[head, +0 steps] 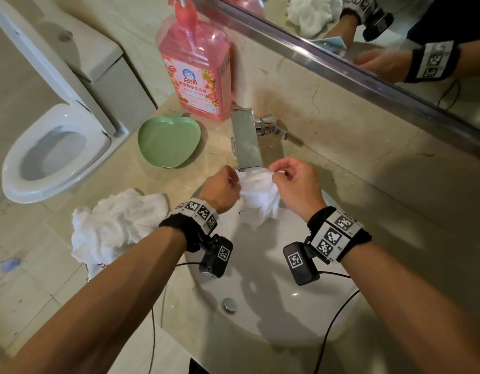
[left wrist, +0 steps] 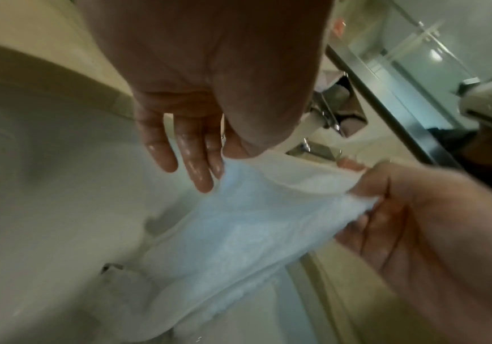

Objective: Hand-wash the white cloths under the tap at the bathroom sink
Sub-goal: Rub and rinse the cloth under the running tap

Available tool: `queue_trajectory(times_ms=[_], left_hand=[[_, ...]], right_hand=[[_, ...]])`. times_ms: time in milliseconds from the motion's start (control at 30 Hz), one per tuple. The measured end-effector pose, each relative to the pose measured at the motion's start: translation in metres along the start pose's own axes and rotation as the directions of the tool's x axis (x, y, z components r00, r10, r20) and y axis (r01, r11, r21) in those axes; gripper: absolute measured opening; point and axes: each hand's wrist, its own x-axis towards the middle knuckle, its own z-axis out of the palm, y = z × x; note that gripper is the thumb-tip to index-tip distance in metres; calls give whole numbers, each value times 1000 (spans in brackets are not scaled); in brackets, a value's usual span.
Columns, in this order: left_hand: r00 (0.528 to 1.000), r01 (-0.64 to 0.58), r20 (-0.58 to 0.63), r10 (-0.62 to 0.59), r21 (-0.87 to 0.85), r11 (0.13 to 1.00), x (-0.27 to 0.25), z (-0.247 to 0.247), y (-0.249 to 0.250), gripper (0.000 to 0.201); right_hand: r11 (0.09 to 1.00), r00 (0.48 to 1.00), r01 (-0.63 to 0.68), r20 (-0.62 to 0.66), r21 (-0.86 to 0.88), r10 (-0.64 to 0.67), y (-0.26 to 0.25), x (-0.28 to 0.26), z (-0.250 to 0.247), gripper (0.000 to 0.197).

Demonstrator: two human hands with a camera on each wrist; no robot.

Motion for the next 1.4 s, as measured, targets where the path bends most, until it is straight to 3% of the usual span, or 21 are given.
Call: queue_trajectory(times_ms=[100,233,367,433,533,733,900,1000,1100,1200,1300,1400], left_hand=[[991,-120,-64,119,-14,993,-1,-14,1,9],[934,-354,36,355,235,906,-13,-40,-6,18],[899,-438,98,427,240,866,-32,-61,-9,24],[898,-441,103,429,204,874,-42,-71,-6,28],[900,-436,94,426,181,882,-60,-86,4,34],[878,-465,-60,474,120,877,-87,-125,36,29],[859,-482,-115,499,148,864,-94,-133,45,20],[882,-440,-105,459,163,883,-89,-120,34,15],[930,-356,-98,355,6,934,-78,-98,13,9],[966,-249,-106,235,-145,958,-61,-70,-2,16],[994,-108,-15,107,-234,966,-38,-41,-7,22],[993,-98,42,109,-210,973,-18,-19,-2,21]], right_hand=[[997,998,19,63,-80,-14,3,1,-8,28],[968,978,117,196,-222,-74,1,0,-19,31],[861,928,315,322,-400,-190,-11,-4,-20,31],[847,925,329,324,-419,-199,-17,-7,-21,24],[871,925,324,315,-369,-210,-27,-13,-24,19],[915,920,375,186,-151,-346,-61,-24,-31,16],[950,934,313,184,-14,-305,-77,-24,-28,18],[958,936,285,226,-34,-270,-64,-23,-26,19],[973,947,206,272,-100,-173,-41,-22,-27,17],[962,940,174,328,-209,-99,-21,-20,-32,22],[962,944,134,327,-238,-51,-8,-19,-35,20],[976,959,66,284,-209,-4,5,-13,-36,16]])
